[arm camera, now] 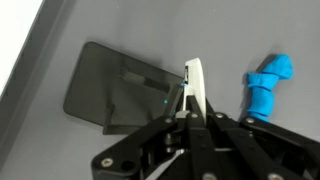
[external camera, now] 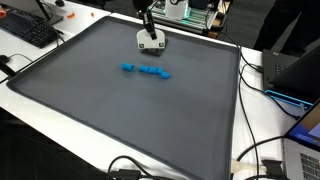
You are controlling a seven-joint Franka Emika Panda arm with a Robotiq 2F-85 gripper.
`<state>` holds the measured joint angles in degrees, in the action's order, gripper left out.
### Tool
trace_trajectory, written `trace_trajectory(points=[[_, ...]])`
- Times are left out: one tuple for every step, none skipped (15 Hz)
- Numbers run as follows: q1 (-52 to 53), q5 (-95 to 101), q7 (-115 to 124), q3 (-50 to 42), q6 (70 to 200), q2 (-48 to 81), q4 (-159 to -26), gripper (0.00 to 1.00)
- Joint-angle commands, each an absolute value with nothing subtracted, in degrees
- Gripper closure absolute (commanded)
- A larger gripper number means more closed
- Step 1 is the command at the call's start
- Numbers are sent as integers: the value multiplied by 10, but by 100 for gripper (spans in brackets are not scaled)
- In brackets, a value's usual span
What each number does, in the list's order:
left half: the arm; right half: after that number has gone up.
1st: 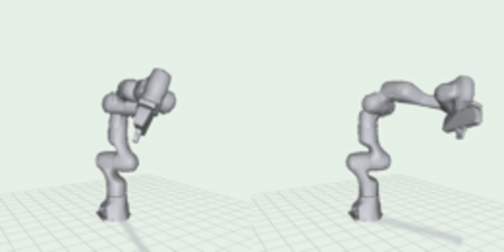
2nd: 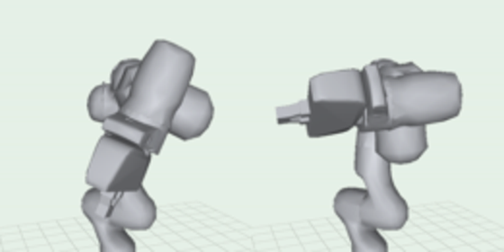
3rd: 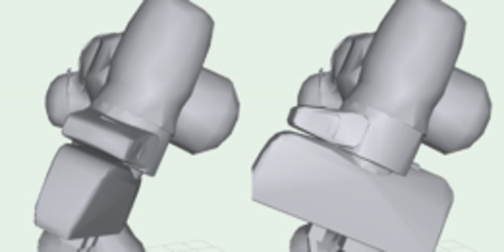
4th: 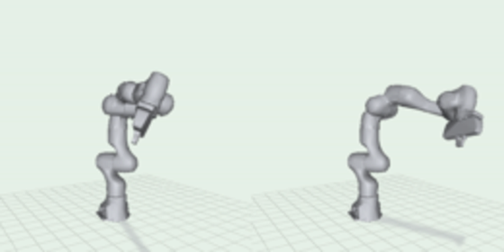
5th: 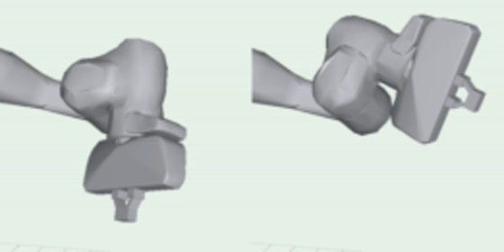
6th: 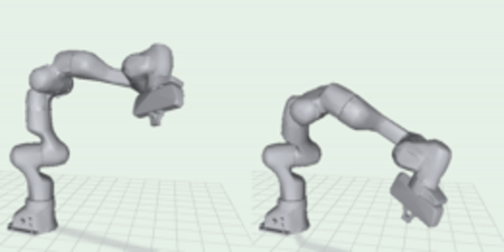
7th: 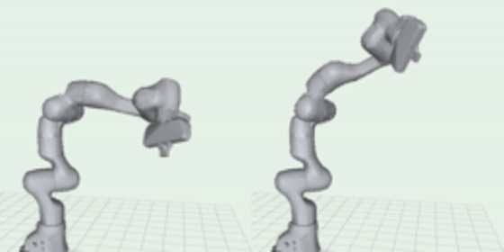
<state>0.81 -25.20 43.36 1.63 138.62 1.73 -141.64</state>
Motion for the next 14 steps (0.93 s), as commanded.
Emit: trace_trajectory(points=[[13, -273, 460, 17, 1420, 11, -1441, 99], [13, -274, 467, 17, 1426, 12, -1444, 99], [13, -279, 471, 17, 1432, 12, -1447, 99], [13, -283, 478, 17, 1438, 13, -1449, 99], [13, -288, 482, 17, 1445, 14, -1451, 99], [13, -292, 486, 17, 1450, 16, -1452, 99], [13, -294, 490, 17, 1458, 17, -1455, 99], [13, -301, 491, 17, 1461, 19, -1456, 99], [13, -302, 493, 17, 1465, 21, -1458, 99], [13, -306, 494, 17, 1469, 22, -1459, 99], [13, -310, 493, 18, 1472, 25, -1460, 99], [13, -313, 493, 18, 1474, 26, -1460, 99], [13, -315, 495, 17, 1478, 29, -1460, 99], [12, -321, 494, 18, 1481, 30, -1459, 99]])
